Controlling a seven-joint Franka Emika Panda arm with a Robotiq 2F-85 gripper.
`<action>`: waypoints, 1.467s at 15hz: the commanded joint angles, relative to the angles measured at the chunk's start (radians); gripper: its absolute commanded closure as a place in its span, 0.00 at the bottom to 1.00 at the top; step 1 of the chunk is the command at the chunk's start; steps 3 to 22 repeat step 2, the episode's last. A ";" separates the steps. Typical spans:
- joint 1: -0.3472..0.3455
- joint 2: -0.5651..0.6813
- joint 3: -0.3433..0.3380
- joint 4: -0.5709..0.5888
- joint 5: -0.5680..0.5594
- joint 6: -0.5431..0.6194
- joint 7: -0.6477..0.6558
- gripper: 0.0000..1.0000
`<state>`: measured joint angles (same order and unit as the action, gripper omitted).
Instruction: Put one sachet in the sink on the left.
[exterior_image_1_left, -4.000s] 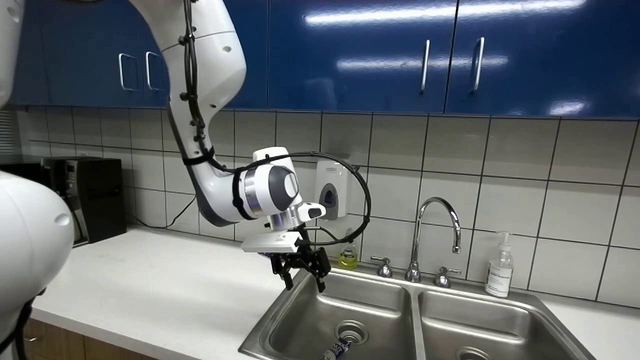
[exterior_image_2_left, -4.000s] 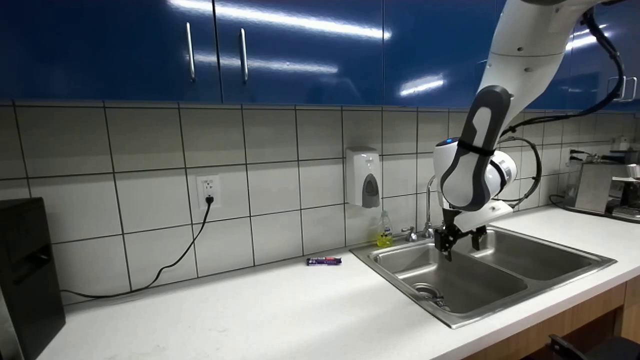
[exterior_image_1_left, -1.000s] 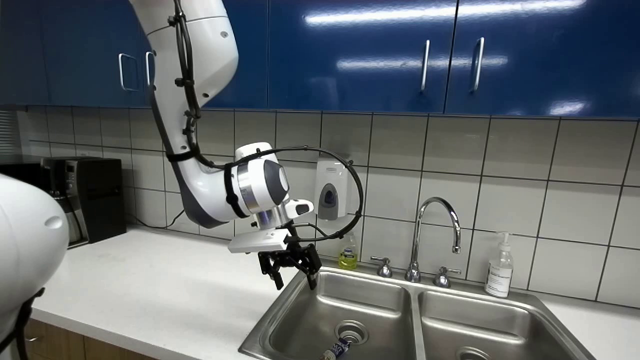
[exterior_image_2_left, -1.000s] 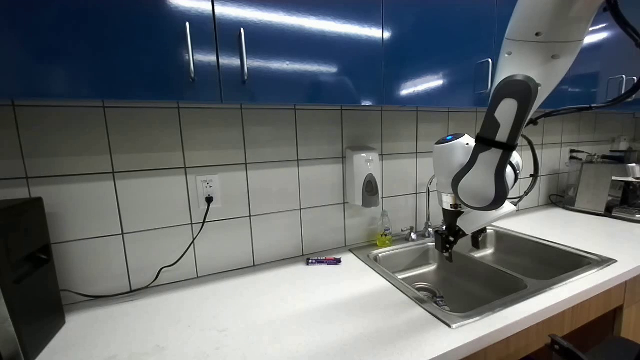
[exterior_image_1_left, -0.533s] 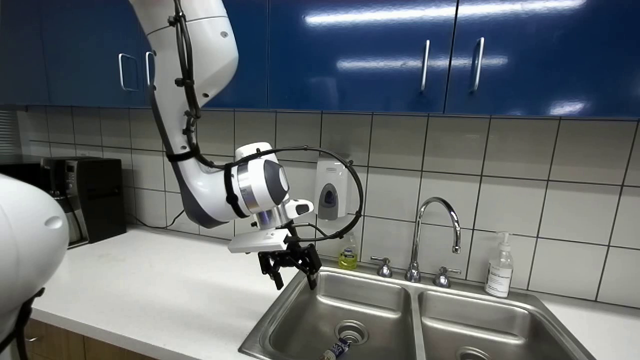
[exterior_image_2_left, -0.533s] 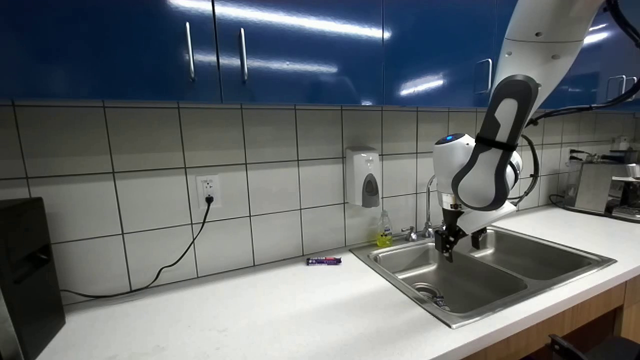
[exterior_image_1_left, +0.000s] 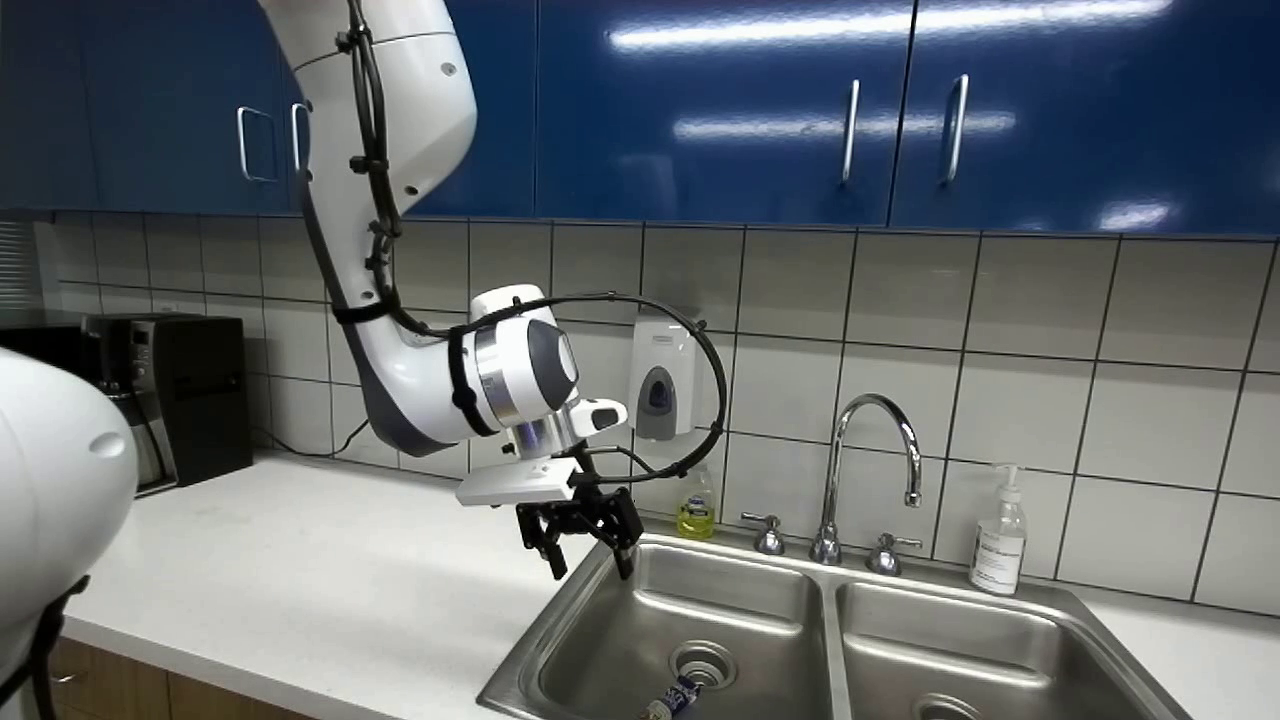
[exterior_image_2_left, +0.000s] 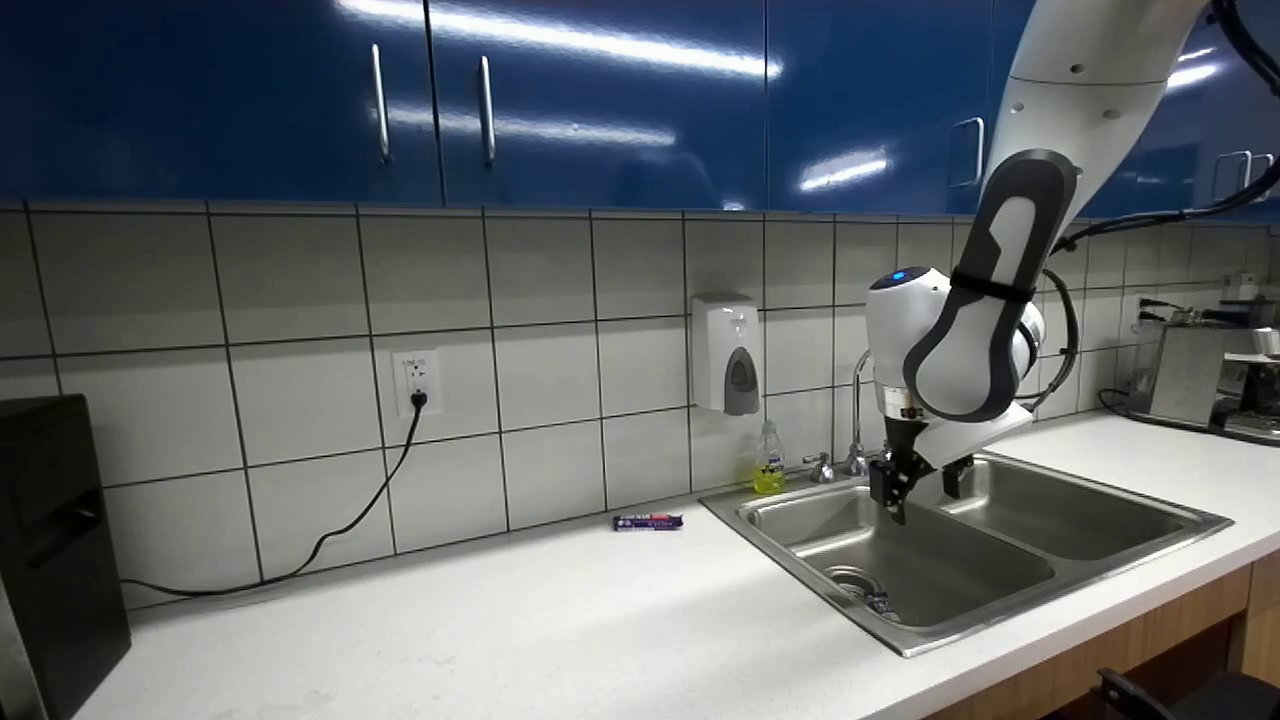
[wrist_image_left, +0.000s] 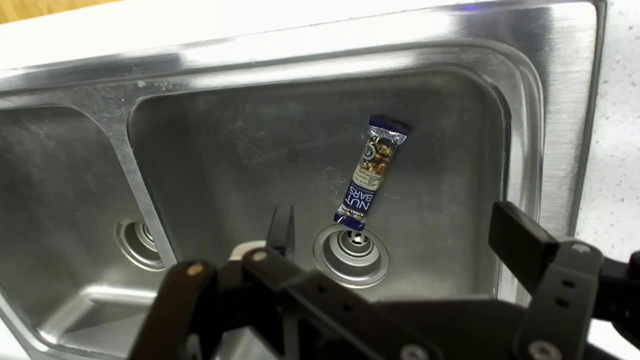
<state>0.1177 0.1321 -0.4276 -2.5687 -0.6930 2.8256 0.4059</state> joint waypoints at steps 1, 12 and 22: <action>-0.066 -0.004 0.064 0.003 -0.015 -0.008 0.009 0.00; -0.066 -0.004 0.064 0.003 -0.015 -0.008 0.009 0.00; -0.066 -0.004 0.064 0.003 -0.015 -0.008 0.009 0.00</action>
